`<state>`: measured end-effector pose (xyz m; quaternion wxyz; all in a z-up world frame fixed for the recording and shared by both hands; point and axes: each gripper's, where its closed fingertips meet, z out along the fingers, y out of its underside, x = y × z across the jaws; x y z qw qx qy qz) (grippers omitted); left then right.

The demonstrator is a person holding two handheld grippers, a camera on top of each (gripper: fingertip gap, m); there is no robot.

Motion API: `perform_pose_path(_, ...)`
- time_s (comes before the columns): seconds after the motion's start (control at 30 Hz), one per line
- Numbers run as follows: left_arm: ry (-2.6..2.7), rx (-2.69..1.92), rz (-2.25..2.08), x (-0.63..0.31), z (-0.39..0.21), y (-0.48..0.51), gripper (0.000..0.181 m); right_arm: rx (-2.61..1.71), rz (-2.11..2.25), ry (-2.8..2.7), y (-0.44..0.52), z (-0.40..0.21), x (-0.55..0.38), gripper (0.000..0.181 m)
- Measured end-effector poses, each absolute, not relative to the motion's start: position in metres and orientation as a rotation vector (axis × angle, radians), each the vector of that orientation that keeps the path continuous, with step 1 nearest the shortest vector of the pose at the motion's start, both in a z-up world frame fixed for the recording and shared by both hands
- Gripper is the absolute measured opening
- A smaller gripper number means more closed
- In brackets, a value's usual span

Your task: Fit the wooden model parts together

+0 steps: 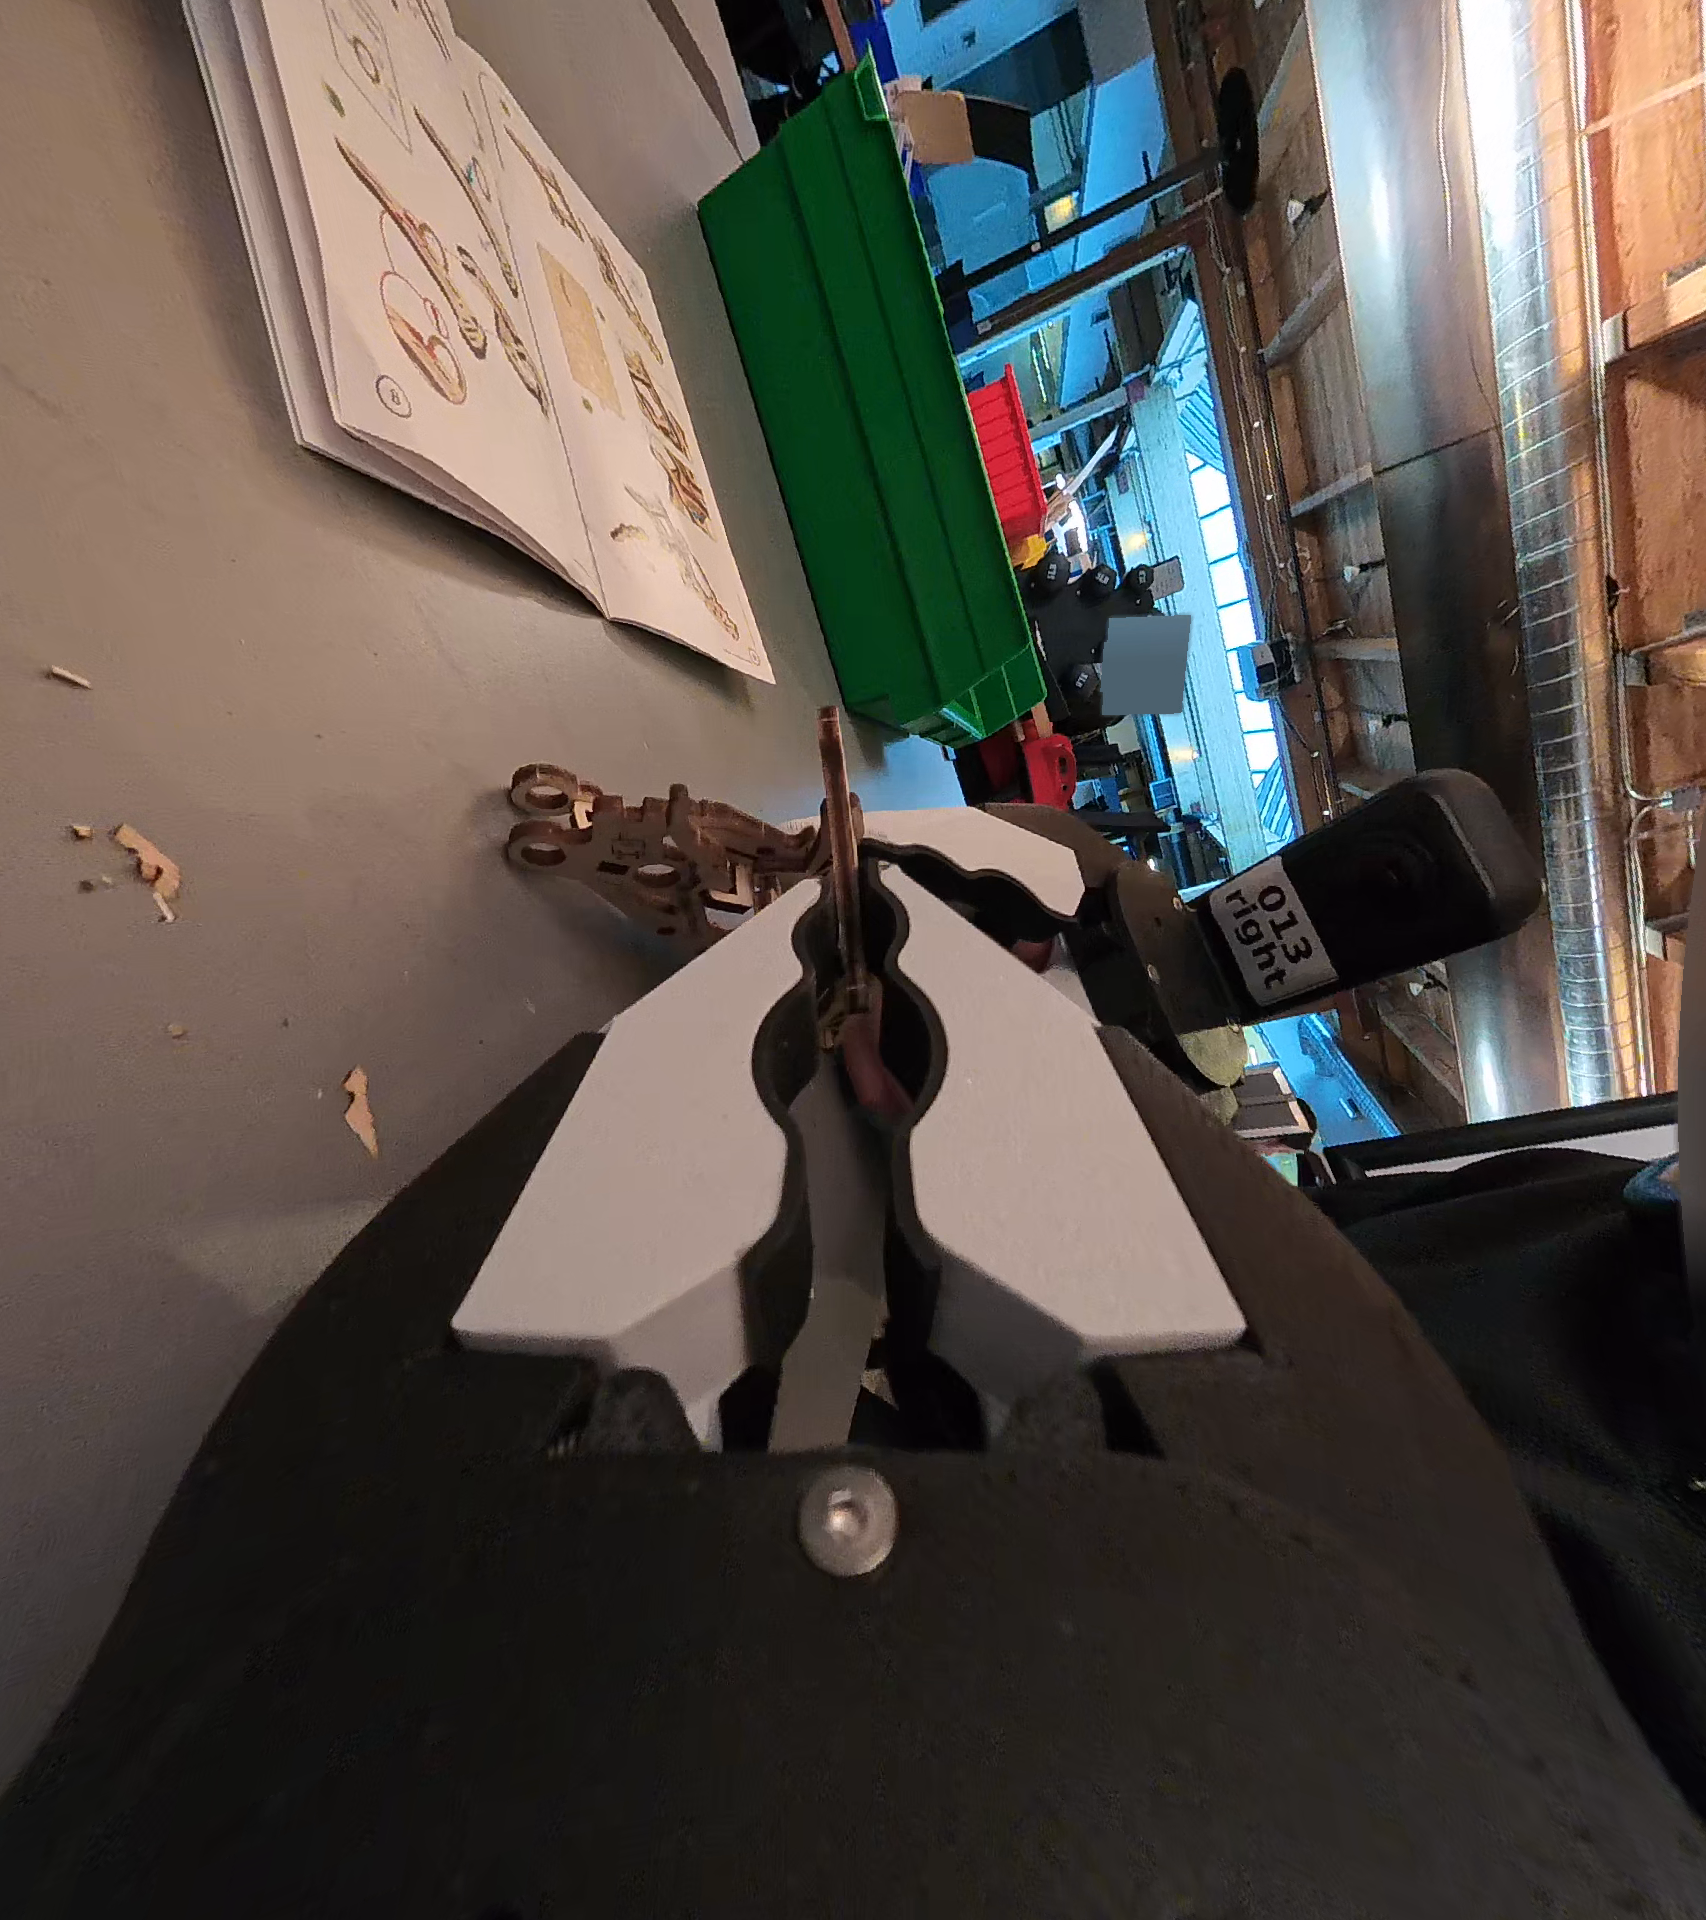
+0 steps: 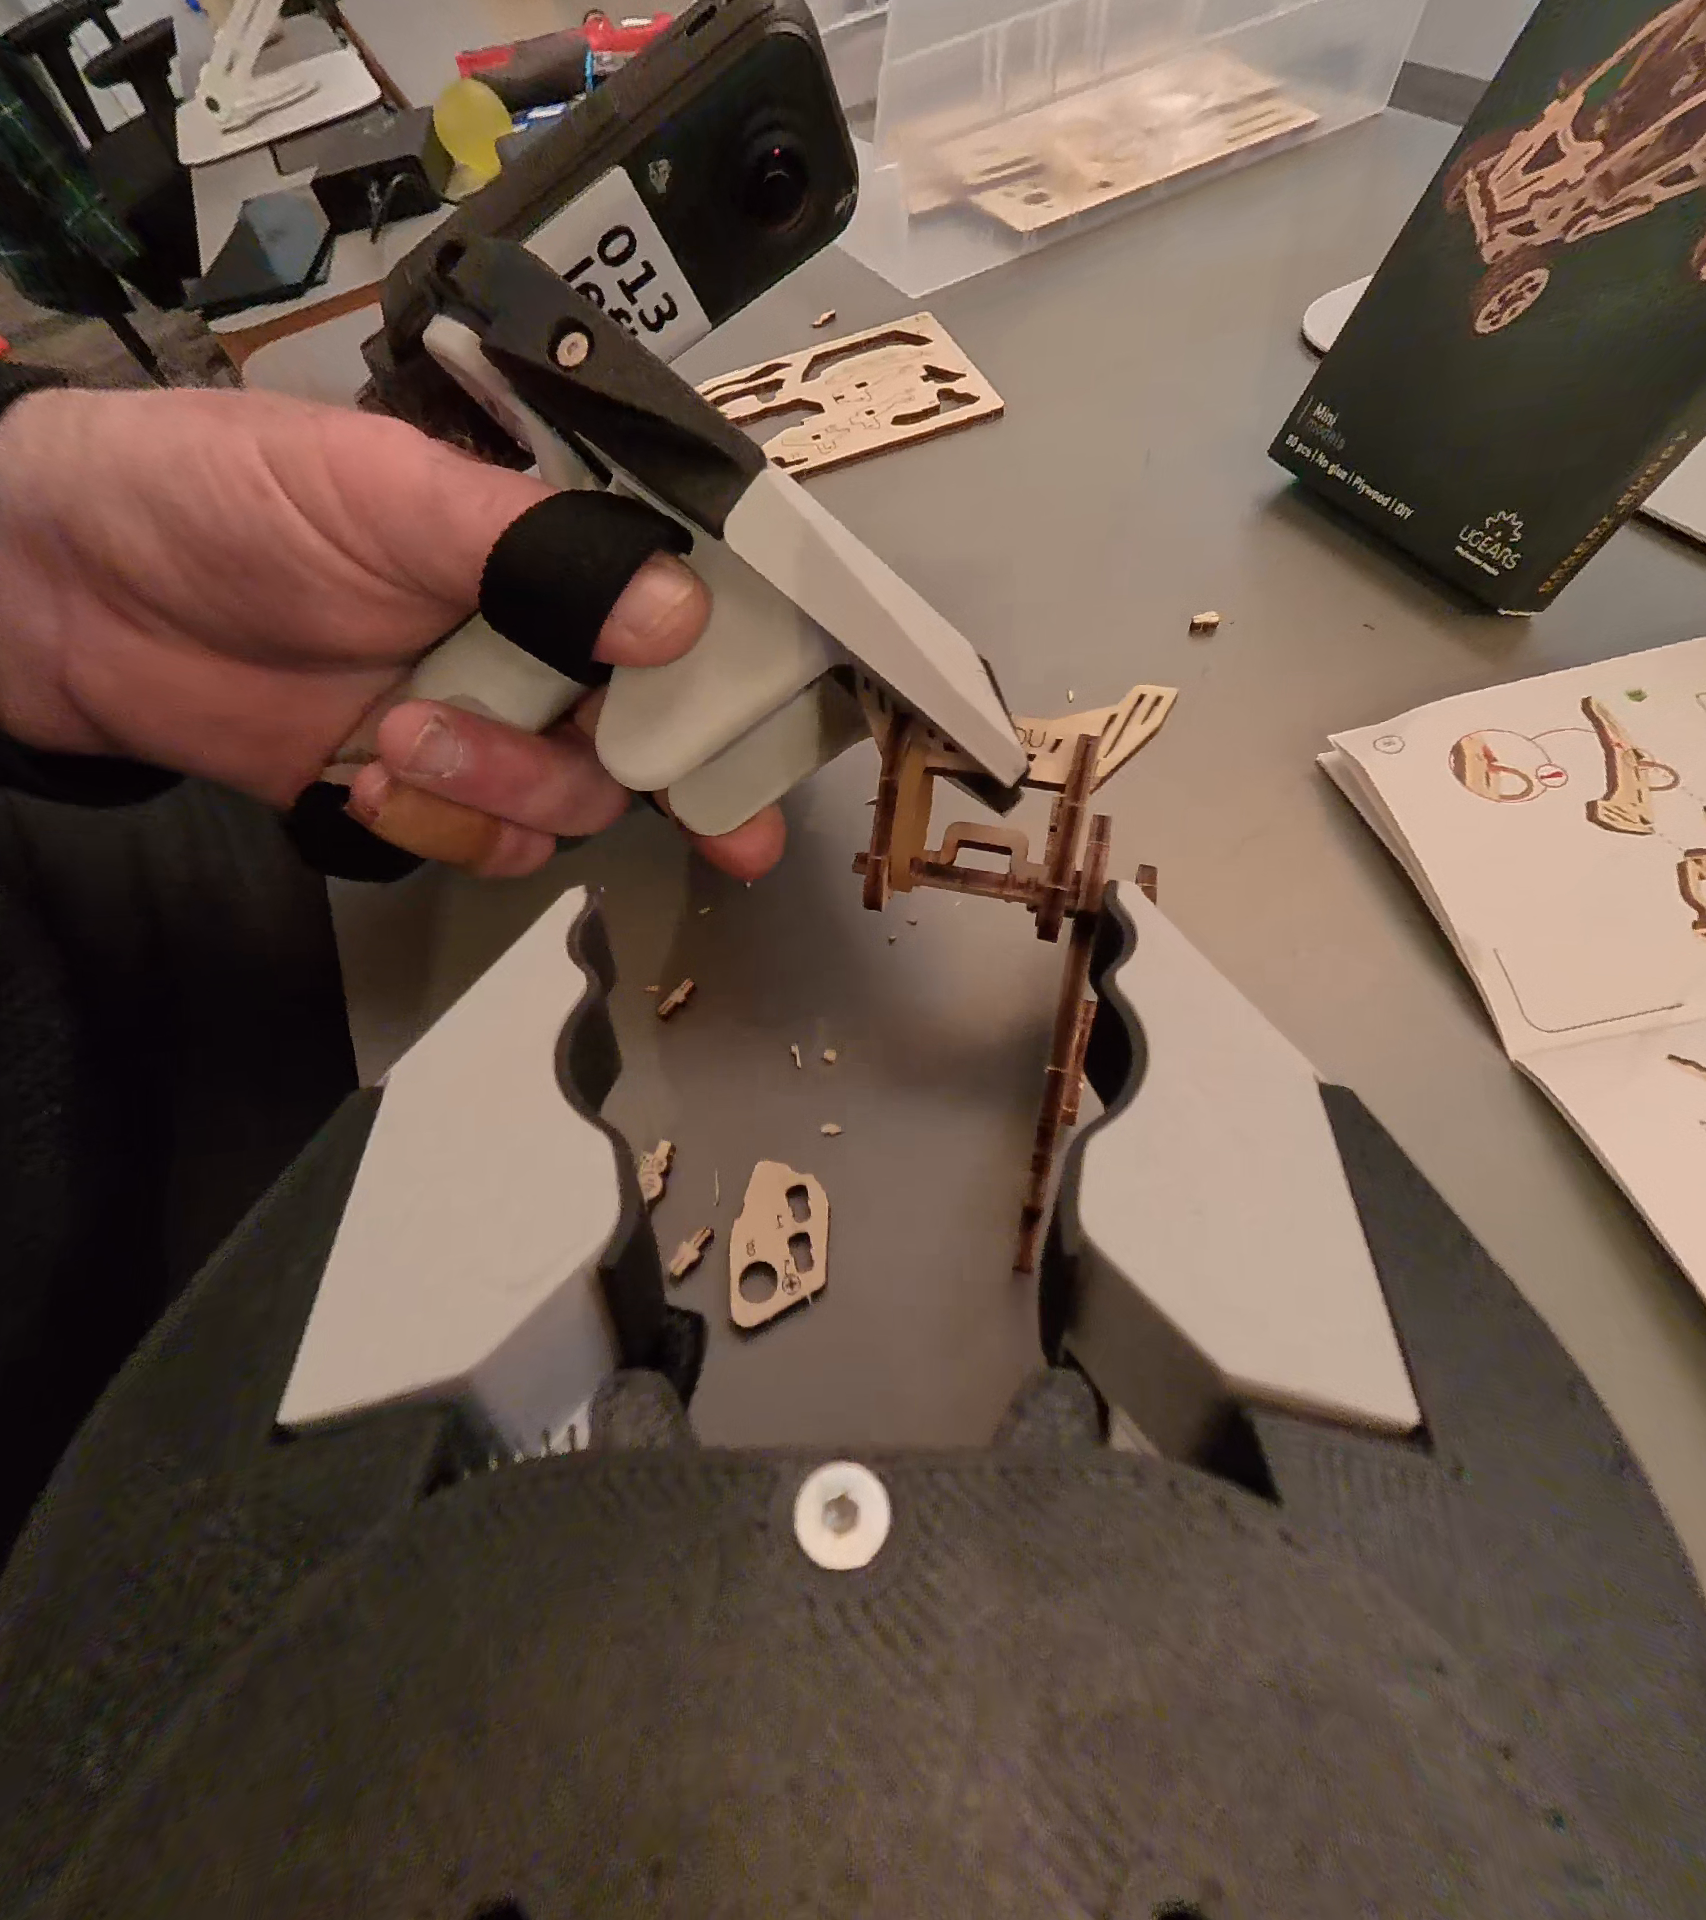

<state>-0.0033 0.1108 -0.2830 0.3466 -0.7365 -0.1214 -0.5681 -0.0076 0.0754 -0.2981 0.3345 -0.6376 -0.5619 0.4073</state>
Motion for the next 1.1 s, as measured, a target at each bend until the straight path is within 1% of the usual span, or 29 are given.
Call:
perform_pose_path(0.1,-0.335,-1.894,-1.473,-0.005,-0.283,0.112,0.002,-1.677,1.083,-1.445,0.073,-0.297,-0.011,0.097)
perform_pose_path(0.27,-0.349,-1.872,-1.501,-0.007,-0.284,0.111,0.002,-1.634,1.048,-1.514,0.061,-0.3,-0.015,0.122)
perform_pose_path(0.33,-0.351,-1.862,-1.512,-0.009,-0.284,0.111,0.002,-1.622,1.052,-1.535,0.058,-0.301,-0.016,0.127)
perform_pose_path(0.6,-0.377,-1.806,-1.588,-0.015,-0.283,0.11,0.002,-1.611,1.11,-1.54,0.052,-0.297,-0.018,0.129)
perform_pose_path(1.1,-0.425,-1.784,-1.654,-0.018,-0.284,0.111,0.002,-1.649,1.339,-1.387,0.062,-0.28,-0.015,0.12)
